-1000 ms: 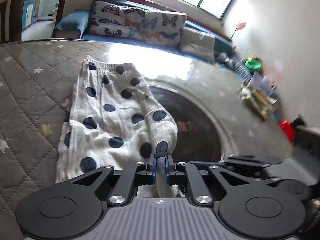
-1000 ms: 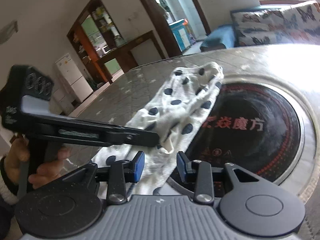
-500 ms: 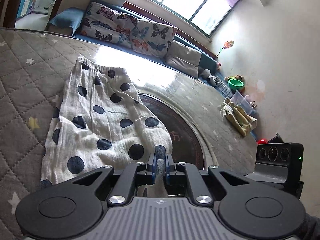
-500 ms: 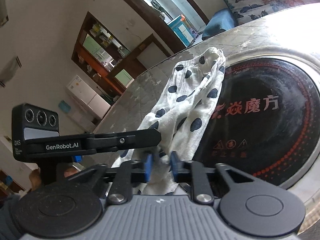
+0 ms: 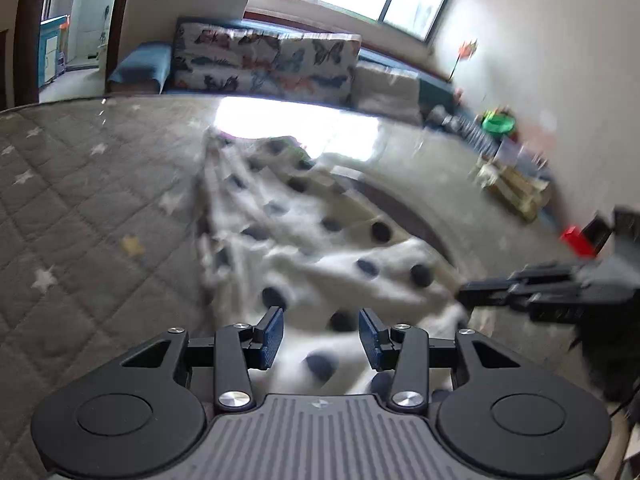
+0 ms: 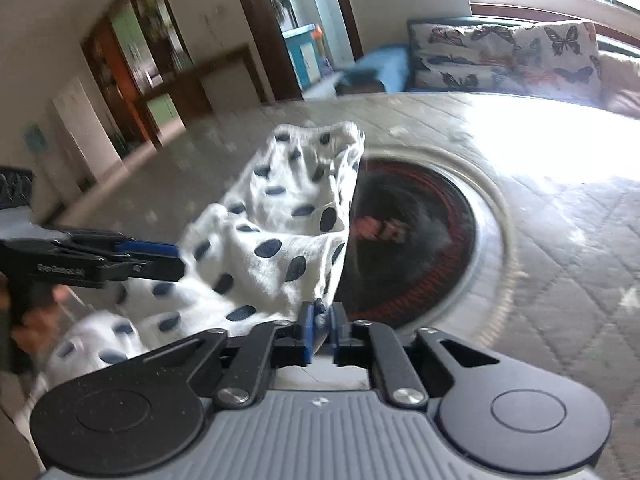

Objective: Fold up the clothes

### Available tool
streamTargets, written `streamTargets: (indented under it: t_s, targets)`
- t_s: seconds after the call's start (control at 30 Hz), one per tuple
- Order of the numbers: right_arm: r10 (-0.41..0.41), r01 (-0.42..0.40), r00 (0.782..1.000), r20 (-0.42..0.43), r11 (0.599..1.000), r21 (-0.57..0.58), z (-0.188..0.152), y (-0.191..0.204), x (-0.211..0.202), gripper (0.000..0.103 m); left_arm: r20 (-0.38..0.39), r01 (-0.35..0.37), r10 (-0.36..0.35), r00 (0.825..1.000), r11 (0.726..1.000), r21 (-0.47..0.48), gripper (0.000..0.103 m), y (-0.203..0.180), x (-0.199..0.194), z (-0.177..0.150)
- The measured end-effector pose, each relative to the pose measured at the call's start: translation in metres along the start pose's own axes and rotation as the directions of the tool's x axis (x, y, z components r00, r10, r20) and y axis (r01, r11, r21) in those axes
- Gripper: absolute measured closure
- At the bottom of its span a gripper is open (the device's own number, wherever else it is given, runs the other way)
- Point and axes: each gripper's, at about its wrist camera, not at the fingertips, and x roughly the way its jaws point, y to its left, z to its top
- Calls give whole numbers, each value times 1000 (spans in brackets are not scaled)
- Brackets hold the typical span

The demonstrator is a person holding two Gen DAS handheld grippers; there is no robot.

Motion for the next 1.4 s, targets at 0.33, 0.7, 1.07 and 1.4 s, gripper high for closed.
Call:
streamTargets:
  t_s: [0.33,0.7,1.07,1.4]
  targets:
    - [-16,24,997,78,995,-96,21,18,20,86,-18,-100,104,994,985,140,57,-23,-8,-26]
    - [-20,25,999,30,983,-180,19,33,31,74,39,-163,161,986,985,60,54,-12,-52,-49]
    - [137,-159,987,-82,903,-400,-15,90,1,66,-32,-167,164,986,975,-143,43,-4,-107,-101]
    - [190,-235,972,-138,825,-515,-32,126,-18,57,-61,-98,86,994,968,-233,43,-25,-132,-126]
